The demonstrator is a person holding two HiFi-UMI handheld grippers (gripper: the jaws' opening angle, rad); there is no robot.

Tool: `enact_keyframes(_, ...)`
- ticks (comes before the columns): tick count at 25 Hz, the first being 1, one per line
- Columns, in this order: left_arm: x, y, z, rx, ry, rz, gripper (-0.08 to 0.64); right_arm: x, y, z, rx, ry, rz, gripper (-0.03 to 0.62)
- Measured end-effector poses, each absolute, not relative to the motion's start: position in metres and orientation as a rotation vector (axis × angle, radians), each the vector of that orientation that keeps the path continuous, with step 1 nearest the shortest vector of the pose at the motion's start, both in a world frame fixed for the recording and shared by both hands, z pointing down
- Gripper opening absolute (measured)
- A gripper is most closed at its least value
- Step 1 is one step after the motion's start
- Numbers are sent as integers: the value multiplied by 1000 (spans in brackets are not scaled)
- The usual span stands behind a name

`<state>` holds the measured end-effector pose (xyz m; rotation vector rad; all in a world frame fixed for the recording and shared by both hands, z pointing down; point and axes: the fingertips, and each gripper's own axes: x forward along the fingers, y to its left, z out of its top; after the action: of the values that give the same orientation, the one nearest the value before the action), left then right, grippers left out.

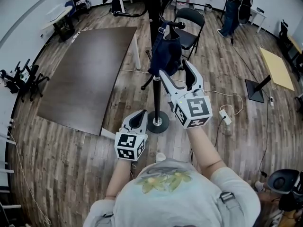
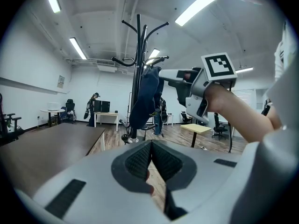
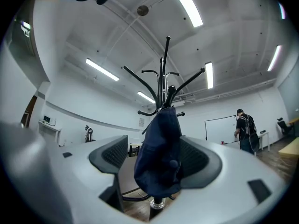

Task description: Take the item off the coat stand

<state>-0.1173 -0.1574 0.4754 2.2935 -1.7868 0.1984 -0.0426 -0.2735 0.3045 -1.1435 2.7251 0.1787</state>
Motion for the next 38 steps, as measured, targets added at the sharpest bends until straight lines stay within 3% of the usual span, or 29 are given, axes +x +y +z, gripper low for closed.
enact_keyframes(19,-115,-180,479,2284,-1796,224,15,-58,-314,303,-1120,2750,182,325)
enact_keyframes(20,-116,-181,479,2284,-1793,225,15,-58,-315,304,-1132,2754,194,238)
enact_keyframes(25,-116,-184,480,2298,-1763,231,15,-56,-318,306,-1162,2753,209,58)
enact_keyframes(38,-128,-186,473,2352,-1677,247,15,-59,-311,300,-1166,2733,207,31)
